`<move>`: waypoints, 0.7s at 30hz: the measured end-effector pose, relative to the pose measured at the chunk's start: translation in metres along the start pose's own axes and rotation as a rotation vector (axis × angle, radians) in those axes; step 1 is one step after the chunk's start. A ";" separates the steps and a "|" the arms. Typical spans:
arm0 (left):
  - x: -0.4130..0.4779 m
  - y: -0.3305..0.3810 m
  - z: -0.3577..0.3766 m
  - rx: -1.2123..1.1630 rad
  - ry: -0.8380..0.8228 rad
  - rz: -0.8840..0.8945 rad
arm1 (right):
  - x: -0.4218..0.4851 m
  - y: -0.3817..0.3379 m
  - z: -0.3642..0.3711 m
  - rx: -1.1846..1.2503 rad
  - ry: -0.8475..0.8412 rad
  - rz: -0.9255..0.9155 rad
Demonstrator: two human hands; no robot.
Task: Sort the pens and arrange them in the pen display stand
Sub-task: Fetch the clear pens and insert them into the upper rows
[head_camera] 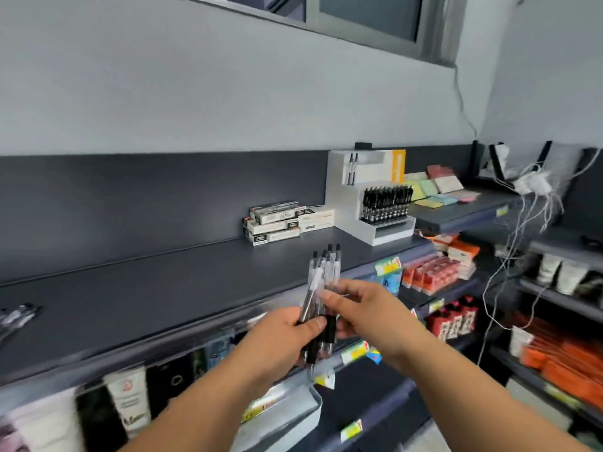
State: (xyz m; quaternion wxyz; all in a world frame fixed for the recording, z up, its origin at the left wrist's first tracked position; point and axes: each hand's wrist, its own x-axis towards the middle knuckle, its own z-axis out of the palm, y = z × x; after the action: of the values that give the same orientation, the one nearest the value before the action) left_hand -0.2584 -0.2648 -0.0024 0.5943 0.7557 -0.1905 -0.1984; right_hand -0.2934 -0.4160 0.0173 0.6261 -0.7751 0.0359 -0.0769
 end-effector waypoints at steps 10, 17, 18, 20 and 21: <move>0.074 0.038 0.110 -0.126 -0.023 0.000 | 0.012 0.021 -0.134 -0.013 0.118 -0.016; 0.157 0.065 0.127 -0.090 -0.050 0.057 | 0.080 0.024 -0.189 -0.018 0.185 -0.067; 0.174 0.069 0.126 -0.086 -0.056 0.067 | 0.096 0.023 -0.197 -0.014 0.191 -0.077; 0.206 0.079 0.123 -0.104 -0.059 0.080 | 0.125 0.019 -0.210 -0.008 0.204 -0.098; 0.225 0.086 0.121 -0.113 -0.057 0.085 | 0.143 0.016 -0.217 -0.008 0.210 -0.109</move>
State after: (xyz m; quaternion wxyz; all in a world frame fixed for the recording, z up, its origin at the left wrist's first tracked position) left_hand -0.1360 -0.5011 0.0393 0.6384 0.7063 -0.2275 -0.2049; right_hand -0.1870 -0.6503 0.0569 0.6106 -0.7661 0.0593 -0.1915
